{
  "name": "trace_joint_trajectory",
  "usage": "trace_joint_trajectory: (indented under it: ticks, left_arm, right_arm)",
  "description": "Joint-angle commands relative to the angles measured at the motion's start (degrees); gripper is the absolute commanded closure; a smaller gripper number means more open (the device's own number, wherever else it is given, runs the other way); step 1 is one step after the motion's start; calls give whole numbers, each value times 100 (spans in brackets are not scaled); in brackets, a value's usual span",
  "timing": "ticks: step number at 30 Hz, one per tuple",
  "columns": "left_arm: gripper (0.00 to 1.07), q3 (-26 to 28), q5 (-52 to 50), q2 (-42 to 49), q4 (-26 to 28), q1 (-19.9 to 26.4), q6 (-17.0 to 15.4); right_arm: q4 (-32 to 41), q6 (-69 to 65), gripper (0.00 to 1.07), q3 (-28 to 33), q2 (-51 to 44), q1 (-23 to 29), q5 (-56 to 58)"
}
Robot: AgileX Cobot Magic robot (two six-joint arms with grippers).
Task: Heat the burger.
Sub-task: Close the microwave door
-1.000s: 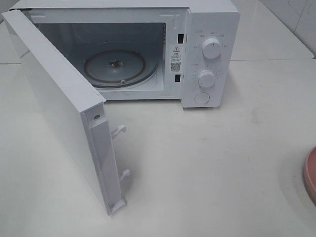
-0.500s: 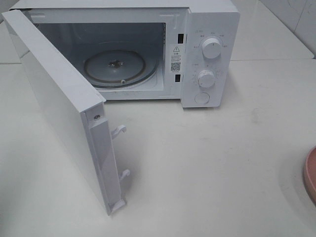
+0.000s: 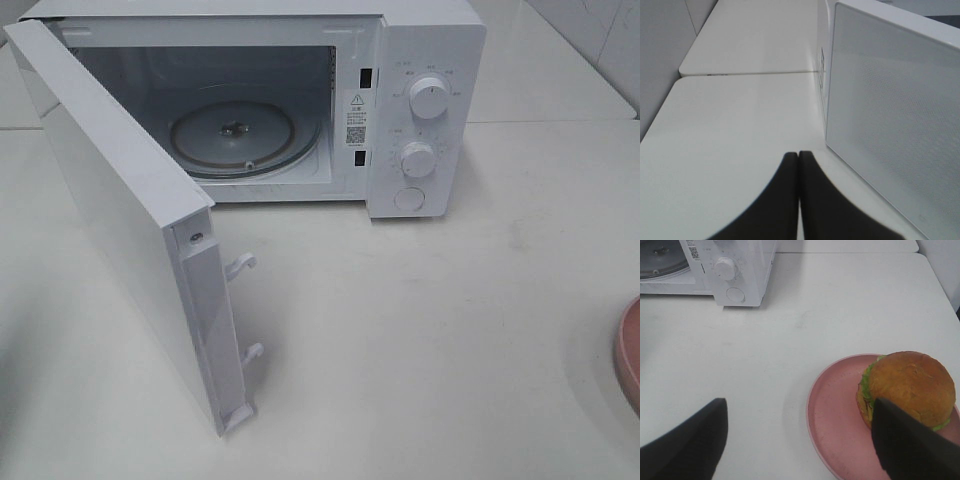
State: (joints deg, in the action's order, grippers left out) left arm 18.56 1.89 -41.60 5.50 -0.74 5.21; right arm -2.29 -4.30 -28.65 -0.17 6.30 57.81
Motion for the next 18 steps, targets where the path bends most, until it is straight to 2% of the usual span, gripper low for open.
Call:
trace_joint_trajectory:
  ticks: [1, 2, 3, 5, 10, 11, 12, 13, 14, 15, 16, 17, 18]
  left_arm:
    - [107, -160, -751, -218, 63, 11, 17]
    - [107, -281, -1358, -441, 52, 11, 17]
    - [107, -281, -1358, -441, 52, 11, 17]
    - [107, -470, -2235, -831, -80, 11, -11]
    - [107, -521, -2911, -1398, -413, 0, -143]
    - [107, -521, -3168, -1684, -728, 0, -309]
    - [107, -521, -3168, -1684, -728, 0, -309]
    - [107, -521, -3398, -1937, -1094, 0, -556]
    - [107, -521, -3398, -1937, -1094, 0, -556]
    - [107, -521, -3501, -2045, -1243, 0, -699]
    - [107, -521, -3764, -2309, -1616, 0, -1089]
    - [107, -521, -3764, -2309, -1616, 0, -1089]
    - [107, -521, -4028, -2544, -1948, 0, -1409]
  right_arm:
    - [17, 80, 31, 11, -172, -29, -63]
    - [17, 80, 31, 11, -172, -29, -63]
    - [17, 80, 31, 11, -172, -29, -63]
    - [17, 80, 31, 11, -172, -29, -63]
    - [17, 80, 31, 11, -172, -29, -63]
    - [17, 80, 31, 11, -172, -29, -63]
    - [17, 80, 31, 11, -172, -29, -63]
    - [17, 80, 31, 11, -172, -29, -63]
    - [17, 80, 31, 11, -172, -29, -63]
    - [17, 80, 31, 11, -172, -29, -63]
    - [17, 80, 31, 11, -172, -29, -63]
    - [17, 80, 31, 11, -172, -29, -63]
    - [17, 80, 31, 11, -172, -29, -63]
